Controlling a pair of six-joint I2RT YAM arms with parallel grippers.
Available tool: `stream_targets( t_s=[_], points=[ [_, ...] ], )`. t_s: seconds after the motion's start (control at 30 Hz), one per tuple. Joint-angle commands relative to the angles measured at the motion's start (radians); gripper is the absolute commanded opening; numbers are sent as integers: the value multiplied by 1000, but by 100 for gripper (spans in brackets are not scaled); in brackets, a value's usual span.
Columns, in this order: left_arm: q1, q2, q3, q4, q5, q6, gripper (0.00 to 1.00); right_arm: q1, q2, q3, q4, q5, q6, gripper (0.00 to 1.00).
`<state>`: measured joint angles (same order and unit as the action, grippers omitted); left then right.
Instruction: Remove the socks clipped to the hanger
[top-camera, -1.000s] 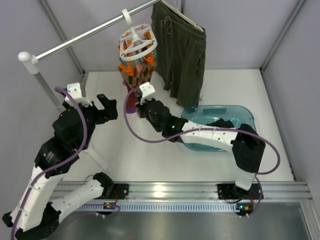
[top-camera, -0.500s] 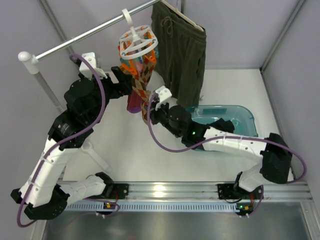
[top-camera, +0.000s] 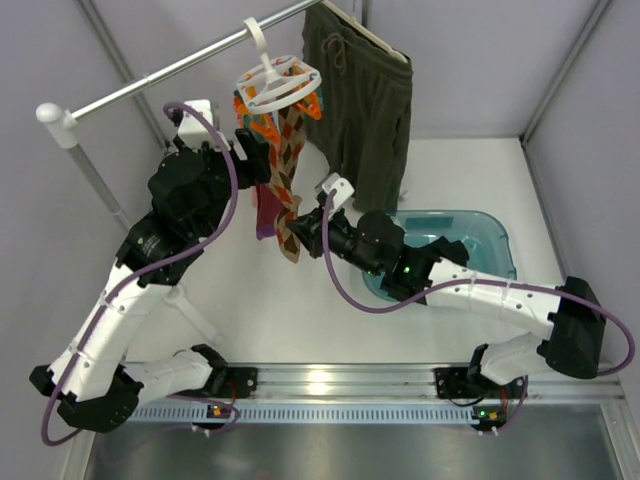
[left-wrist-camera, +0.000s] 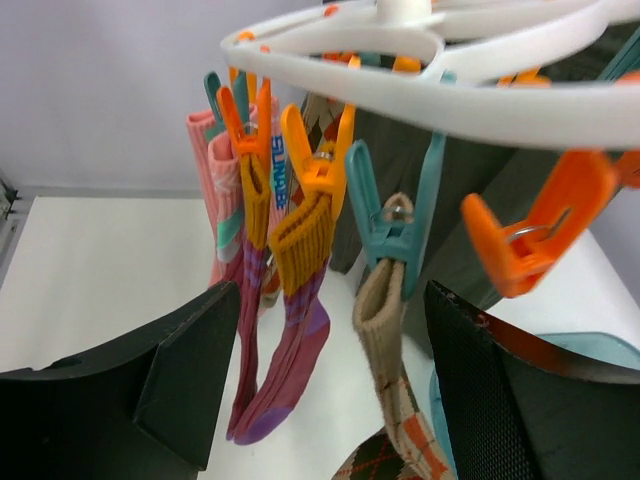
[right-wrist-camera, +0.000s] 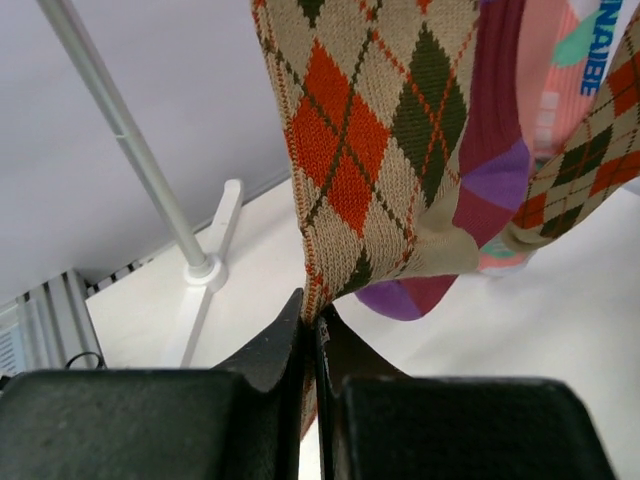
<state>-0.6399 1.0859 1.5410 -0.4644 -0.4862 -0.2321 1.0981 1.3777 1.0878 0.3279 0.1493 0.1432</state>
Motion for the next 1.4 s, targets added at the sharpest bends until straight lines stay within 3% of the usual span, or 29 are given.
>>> stream_targets(
  t_s=[0.0, 0.13, 0.37, 0.53, 1.0, 1.1, 1.13, 1.2, 1.27, 1.37],
  points=[
    [6, -41, -41, 53, 20, 25, 78, -14, -49, -2, 19, -68, 27, 0],
    [6, -38, -56, 58, -12, 43, 78, -27, -74, -19, 23, -96, 35, 0],
    [14, 58, 43, 102, 67, 48, 71, -26, -89, -29, 25, -182, 35, 0],
    [51, 124, 99, 119, 101, 66, 58, -27, -107, -42, 25, -240, 35, 0],
    [118, 164, 137, 202, 205, 74, 52, -27, -111, -83, 0, -306, 16, 0],
    [117, 172, 139, 205, 222, 71, 38, -27, -105, -89, -1, -309, 18, 0],
    [117, 181, 140, 205, 222, 73, 24, -27, -101, -91, -3, -309, 15, 0],
    [118, 186, 145, 204, 227, 73, 19, -27, -101, -94, -4, -306, 13, 0],
    [117, 190, 145, 204, 225, 68, 8, -27, -109, -100, -10, -307, 9, 0],
    [117, 195, 142, 202, 239, 57, 4, -27, -153, -132, -45, -280, -5, 0]
  ],
)
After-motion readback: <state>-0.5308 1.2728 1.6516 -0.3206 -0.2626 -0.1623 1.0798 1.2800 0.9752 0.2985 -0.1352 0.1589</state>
